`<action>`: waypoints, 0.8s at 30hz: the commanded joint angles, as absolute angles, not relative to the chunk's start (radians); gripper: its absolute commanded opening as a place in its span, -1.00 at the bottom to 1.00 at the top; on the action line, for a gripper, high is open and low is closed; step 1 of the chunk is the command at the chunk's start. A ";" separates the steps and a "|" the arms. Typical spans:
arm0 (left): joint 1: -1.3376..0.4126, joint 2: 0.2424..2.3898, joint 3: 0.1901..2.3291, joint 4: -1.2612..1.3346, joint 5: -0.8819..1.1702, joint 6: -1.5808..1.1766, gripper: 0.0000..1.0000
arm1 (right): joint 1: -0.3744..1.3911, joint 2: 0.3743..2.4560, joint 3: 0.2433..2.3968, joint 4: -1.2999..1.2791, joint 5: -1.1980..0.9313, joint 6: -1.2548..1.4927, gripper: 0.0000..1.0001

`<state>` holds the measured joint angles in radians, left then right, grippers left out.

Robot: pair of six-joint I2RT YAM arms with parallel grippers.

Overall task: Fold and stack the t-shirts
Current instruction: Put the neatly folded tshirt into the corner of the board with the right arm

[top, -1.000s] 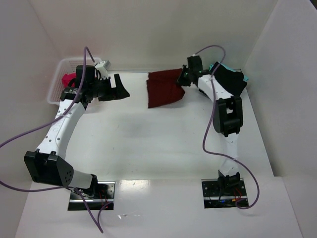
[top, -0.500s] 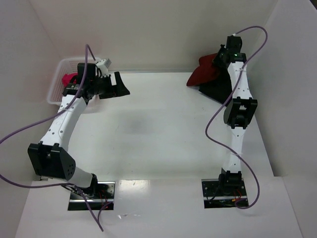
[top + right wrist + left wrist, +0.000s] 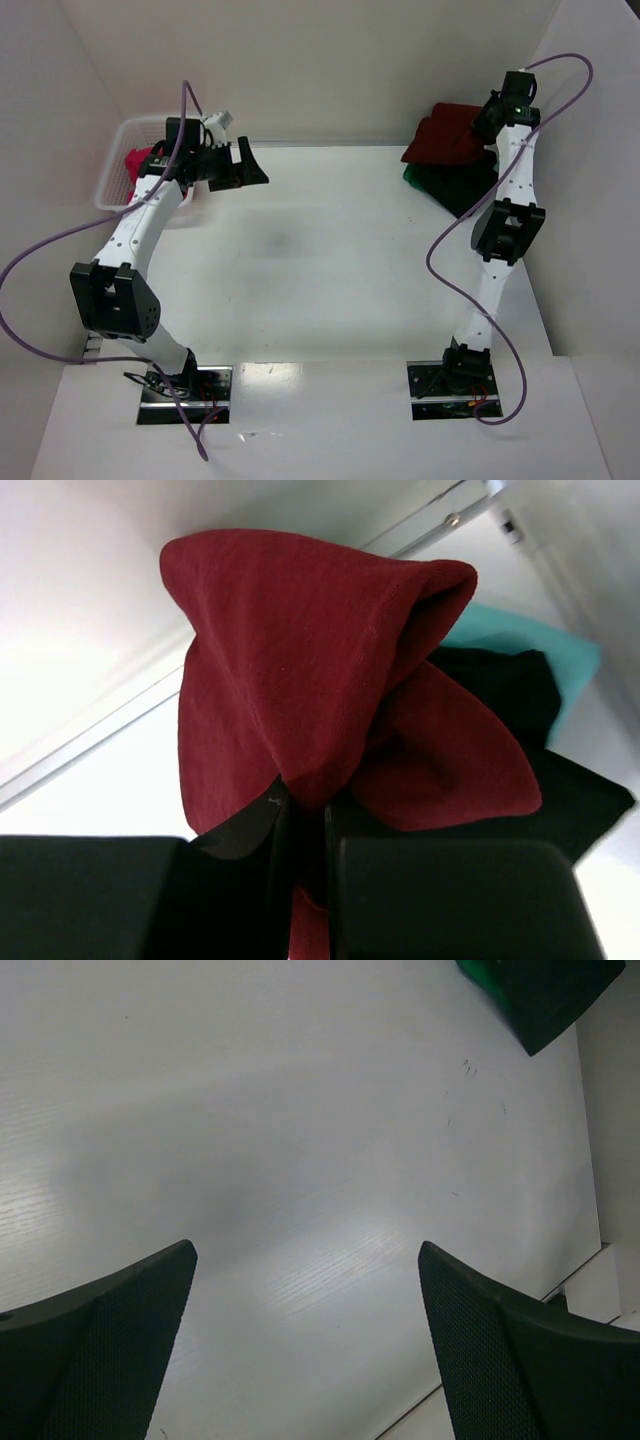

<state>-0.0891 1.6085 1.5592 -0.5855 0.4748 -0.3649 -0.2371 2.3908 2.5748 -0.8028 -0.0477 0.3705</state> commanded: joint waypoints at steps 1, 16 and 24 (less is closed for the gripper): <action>-0.084 1.615 1.605 -0.557 0.512 -0.337 0.98 | -0.253 2.266 2.588 -0.782 0.008 0.342 -1.00; -0.084 1.624 1.605 -0.568 0.512 -0.328 0.98 | -0.294 2.147 2.393 -0.736 0.078 0.342 -1.00; -0.084 1.624 1.572 -0.568 0.512 -0.328 0.98 | -0.299 2.106 2.143 -0.640 0.110 0.342 -0.73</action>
<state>-0.0891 1.6211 1.5654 -0.5837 0.4879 -0.3611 -0.2928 2.1620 2.1709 -0.7284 0.0710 0.3540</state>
